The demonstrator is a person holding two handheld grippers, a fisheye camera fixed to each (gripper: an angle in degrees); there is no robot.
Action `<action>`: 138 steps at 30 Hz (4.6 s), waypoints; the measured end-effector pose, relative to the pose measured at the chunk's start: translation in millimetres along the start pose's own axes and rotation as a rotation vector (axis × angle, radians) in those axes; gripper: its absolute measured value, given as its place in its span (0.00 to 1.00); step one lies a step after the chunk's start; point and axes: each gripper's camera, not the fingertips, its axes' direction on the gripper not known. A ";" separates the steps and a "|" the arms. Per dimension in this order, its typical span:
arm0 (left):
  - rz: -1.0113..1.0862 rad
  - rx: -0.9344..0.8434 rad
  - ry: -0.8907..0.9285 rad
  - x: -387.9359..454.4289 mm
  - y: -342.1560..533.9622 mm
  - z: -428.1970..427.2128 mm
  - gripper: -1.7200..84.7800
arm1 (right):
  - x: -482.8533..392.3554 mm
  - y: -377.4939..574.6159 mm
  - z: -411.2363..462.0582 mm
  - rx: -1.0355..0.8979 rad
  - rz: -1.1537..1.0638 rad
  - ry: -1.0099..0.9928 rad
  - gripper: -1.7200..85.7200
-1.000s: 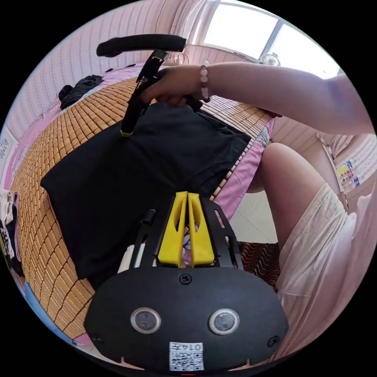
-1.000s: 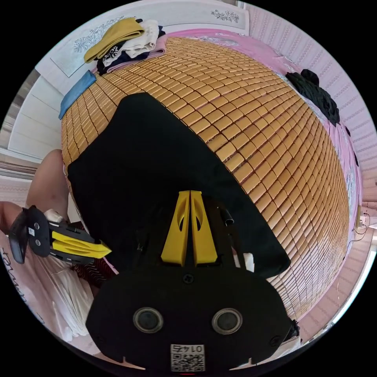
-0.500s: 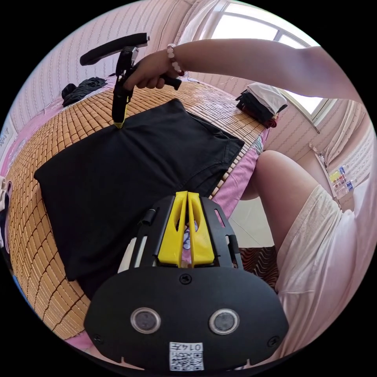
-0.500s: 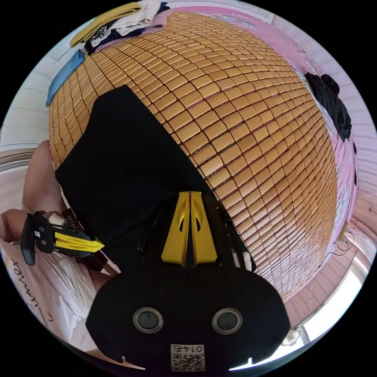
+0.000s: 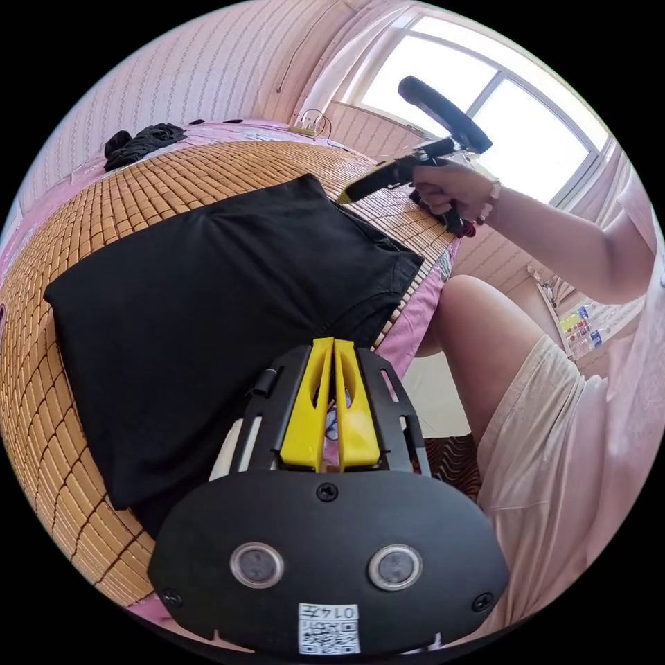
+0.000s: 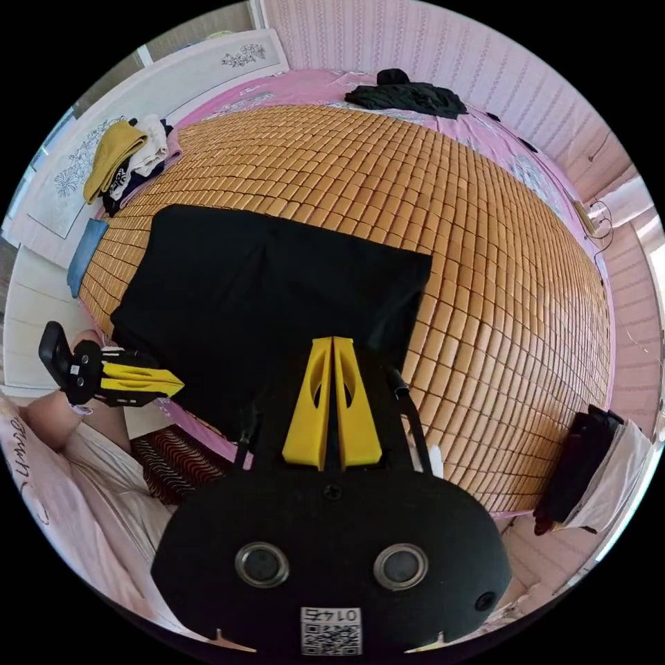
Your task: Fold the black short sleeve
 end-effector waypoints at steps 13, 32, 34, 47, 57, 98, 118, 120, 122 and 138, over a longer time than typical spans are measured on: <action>0.125 0.130 -0.058 36.9 -0.4 -23.8 0.11 | 92.0 97.3 -1.4 -0.107 0.254 -0.103 0.18; 0.374 -0.051 -0.064 127.2 -111.1 98.3 0.20 | 254.8 203.3 -101.3 0.256 0.432 -0.656 0.04; 0.390 -0.094 -0.099 134.0 -120.4 110.8 0.19 | 271.1 213.1 -105.3 0.316 0.455 -0.785 0.04; 0.463 -0.118 0.093 146.5 -81.8 58.6 0.04 | 345.9 241.2 -90.2 0.350 0.694 -0.816 0.17; 0.375 0.067 0.179 128.5 -50.2 0.8 0.03 | 386.7 289.2 -122.3 0.614 0.797 -0.929 0.04; -0.304 -0.032 -0.169 -2.5 -2.4 -39.5 0.03 | 70.5 -30.3 -57.6 0.213 -0.034 -0.377 0.02; -0.218 0.054 -0.145 23.0 -2.6 -61.9 0.01 | -7.1 -20.0 -92.5 0.311 -0.313 -0.266 0.01; -0.198 0.102 -0.144 31.2 -2.1 -76.7 0.01 | -9.4 -19.7 -124.6 0.341 -0.361 -0.253 0.01; -0.203 0.135 -0.173 35.8 -0.9 -90.3 0.01 | -15.8 -27.3 -142.5 0.367 -0.403 -0.237 0.01; -0.392 0.081 -0.182 5.4 11.4 -69.2 0.14 | -42.8 -105.1 -51.6 0.106 -0.366 -0.393 0.13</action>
